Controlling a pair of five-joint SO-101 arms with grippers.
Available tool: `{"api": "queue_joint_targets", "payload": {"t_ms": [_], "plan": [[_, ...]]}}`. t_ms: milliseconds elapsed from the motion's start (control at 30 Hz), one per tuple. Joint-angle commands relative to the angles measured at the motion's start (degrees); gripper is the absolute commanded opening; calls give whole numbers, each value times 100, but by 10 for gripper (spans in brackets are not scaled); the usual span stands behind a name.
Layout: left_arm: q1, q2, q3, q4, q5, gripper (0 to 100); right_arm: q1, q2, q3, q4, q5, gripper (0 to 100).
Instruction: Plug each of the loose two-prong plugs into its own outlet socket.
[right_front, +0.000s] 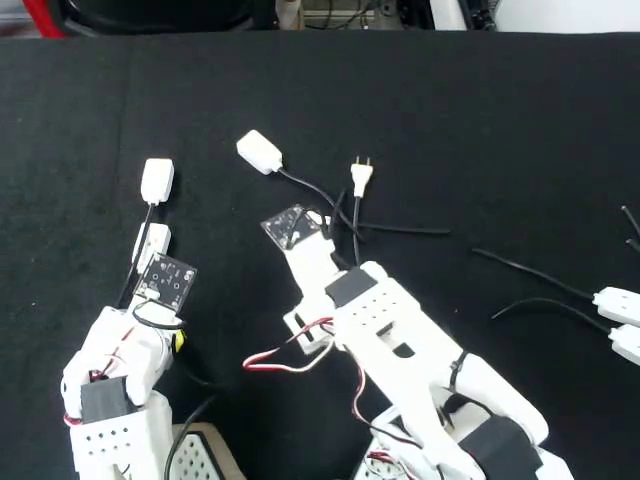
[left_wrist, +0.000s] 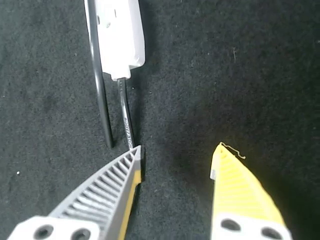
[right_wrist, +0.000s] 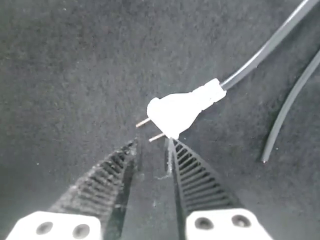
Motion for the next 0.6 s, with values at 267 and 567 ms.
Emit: {"api": "queue_joint_targets", "payload": {"t_ms": [267, 567], "plan": [[-48, -26, -4, 35, -35, 232, 97, -40, -435, -202, -1345, 78], [-57, -26, -4, 26, -35, 232, 835, 295, -418, -580, -2312, 79]]}}
